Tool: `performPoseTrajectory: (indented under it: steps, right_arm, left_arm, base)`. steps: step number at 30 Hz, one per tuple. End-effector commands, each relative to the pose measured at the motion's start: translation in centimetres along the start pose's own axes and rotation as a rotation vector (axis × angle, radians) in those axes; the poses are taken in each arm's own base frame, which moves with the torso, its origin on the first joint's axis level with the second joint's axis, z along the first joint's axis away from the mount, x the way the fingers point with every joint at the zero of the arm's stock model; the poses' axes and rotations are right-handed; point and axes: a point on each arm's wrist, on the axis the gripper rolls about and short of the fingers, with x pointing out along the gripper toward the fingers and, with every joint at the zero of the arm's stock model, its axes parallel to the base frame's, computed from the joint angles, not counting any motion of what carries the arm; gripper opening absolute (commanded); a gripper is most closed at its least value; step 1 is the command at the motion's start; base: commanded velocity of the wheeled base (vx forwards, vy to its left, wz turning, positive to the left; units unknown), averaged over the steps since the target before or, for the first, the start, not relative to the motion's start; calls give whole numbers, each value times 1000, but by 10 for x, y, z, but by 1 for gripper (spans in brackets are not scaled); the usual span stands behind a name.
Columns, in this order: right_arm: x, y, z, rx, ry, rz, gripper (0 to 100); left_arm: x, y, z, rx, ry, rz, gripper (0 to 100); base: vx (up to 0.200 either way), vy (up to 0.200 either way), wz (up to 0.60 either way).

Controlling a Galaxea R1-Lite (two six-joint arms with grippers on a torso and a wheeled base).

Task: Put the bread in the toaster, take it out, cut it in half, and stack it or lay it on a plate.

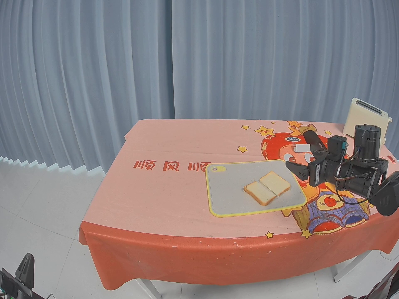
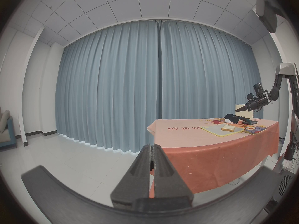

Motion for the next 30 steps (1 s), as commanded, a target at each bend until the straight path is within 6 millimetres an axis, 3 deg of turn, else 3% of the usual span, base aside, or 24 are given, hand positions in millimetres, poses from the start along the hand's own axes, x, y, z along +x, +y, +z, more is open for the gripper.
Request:
performPoseTrajectory:
  steps: [1,15,25,30]
  right_arm:
    - [0,1,-1,-2,3,2,100]
    - [3,2,-3,-4,15,6,100]
    - [25,0,-12,17,64,-57,100]
    - [41,-2,-25,23,119,-62,100]
  left_arm:
    - [1,0,-5,0,16,1,0]
    - [1,0,-5,0,16,1,0]
    - [1,0,-5,0,16,1,0]
    - [1,0,-5,0,16,1,0]
  base:
    - [0,0,0]
    - [0,0,0]
    - [0,0,0]
    - [0,0,0]
